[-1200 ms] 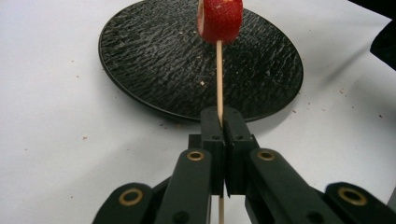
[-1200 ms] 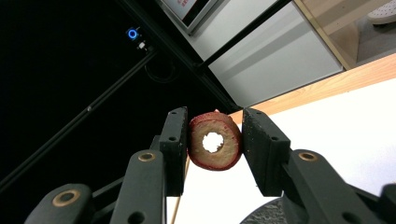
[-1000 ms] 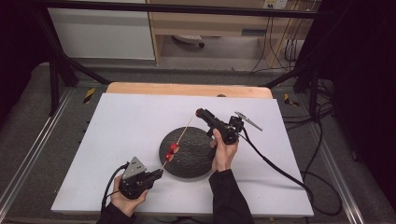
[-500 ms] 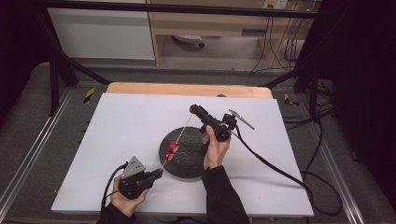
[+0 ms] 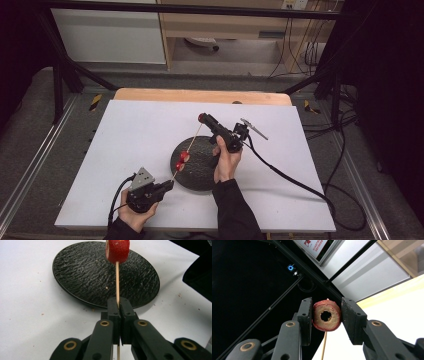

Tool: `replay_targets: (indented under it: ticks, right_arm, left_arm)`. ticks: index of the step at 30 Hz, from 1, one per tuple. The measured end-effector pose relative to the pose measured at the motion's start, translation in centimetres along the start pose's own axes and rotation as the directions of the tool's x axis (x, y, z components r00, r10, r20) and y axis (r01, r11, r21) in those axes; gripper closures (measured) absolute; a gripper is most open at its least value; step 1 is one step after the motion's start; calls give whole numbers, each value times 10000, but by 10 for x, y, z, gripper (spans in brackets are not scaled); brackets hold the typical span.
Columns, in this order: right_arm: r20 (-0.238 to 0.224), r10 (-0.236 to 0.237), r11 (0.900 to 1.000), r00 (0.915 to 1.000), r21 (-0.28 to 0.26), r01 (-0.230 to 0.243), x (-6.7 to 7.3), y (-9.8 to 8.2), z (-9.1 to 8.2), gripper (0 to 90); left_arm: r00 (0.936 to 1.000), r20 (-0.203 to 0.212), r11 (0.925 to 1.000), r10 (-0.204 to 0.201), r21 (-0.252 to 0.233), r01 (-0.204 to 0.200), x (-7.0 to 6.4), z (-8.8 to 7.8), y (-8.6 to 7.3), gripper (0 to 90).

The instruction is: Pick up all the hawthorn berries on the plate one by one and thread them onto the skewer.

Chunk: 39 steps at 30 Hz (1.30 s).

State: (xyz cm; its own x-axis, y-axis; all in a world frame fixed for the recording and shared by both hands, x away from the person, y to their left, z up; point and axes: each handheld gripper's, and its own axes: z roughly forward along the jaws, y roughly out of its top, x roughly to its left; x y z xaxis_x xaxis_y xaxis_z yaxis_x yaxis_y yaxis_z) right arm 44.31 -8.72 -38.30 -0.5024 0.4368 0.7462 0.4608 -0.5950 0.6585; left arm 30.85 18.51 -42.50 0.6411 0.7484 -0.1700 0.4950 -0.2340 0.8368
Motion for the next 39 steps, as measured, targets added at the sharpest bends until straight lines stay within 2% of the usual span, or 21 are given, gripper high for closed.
replay_targets:
  ticks: [7,15,21,22,23,24,29,34,39]
  right_arm:
    - [-186,289,9995,9994,131,-287,0,-7,1,624]
    - [-377,316,9993,9988,198,-309,0,-16,-1,625]
    - [-355,-89,9991,9993,414,104,3,-13,-4,625]
    - [-356,-219,9982,9991,550,239,3,-11,-4,626]
    - [-202,-752,9914,9970,1056,769,3,-5,-5,627]
    - [-140,-857,9891,9962,1189,868,3,-3,-5,628]
    - [-181,-717,9859,9973,1502,736,-2,4,-11,632]
    - [-314,-592,9893,9978,1314,628,-3,3,-10,635]
    - [-372,-568,9937,9977,946,601,-4,0,-8,635]
  left_arm:
    - [9994,27,9991,-342,-243,342,-3,1,-1,885]
    - [9970,156,9964,-758,-376,764,-5,3,-3,885]
    - [9977,136,9970,-660,-389,665,-7,3,-4,886]
    - [9972,172,9965,-729,-387,735,-6,3,-4,886]
    - [9971,109,9963,-750,-408,754,-4,1,-4,886]
    - [9969,90,9958,-786,-455,789,-2,0,-3,885]
    - [9972,71,9960,-744,-496,746,3,-2,-2,881]
    - [9983,317,9974,-484,-528,500,-5,-1,-1,885]
    - [9977,345,9960,-580,-656,602,-3,-2,-1,886]
